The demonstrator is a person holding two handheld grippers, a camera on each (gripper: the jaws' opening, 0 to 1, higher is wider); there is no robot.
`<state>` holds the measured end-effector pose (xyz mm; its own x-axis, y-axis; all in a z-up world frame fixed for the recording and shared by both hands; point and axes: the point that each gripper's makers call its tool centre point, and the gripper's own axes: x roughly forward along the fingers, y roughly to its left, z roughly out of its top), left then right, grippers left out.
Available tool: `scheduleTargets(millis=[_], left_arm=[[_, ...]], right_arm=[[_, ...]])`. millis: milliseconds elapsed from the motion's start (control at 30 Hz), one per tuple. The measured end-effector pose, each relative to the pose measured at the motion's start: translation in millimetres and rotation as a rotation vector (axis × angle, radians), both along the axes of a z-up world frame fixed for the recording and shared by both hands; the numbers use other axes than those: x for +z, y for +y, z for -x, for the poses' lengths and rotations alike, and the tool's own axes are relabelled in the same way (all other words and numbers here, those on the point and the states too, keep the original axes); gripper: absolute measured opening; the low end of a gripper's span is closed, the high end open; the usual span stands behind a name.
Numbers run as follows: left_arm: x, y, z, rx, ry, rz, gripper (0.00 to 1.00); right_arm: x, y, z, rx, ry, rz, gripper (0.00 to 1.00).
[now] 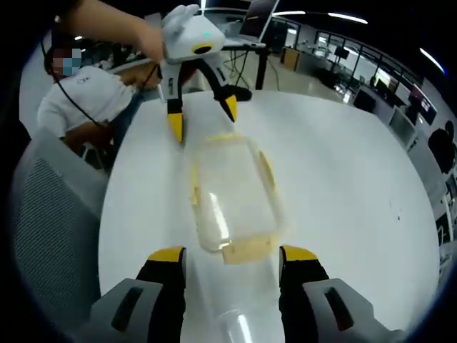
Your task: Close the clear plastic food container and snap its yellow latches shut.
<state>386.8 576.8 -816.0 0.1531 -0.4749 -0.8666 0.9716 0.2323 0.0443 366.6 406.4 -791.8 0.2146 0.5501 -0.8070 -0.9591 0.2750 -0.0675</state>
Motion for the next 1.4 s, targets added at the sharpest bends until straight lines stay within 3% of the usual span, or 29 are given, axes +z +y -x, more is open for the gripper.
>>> scheduleTargets(millis=[833, 1400], left_arm=[[-6.7, 0.8, -18.8, -0.109, 0.015, -0.081, 0.60], [-15.8, 3.4, -13.5, -0.169, 0.045, -0.120, 0.58]], right_arm=[[-16.2, -0.2, -11.8, 0.061, 0.045, 0.100, 0.47], [-36.1, -3.4, -8.2, 0.130, 0.082, 0.204, 0.47]])
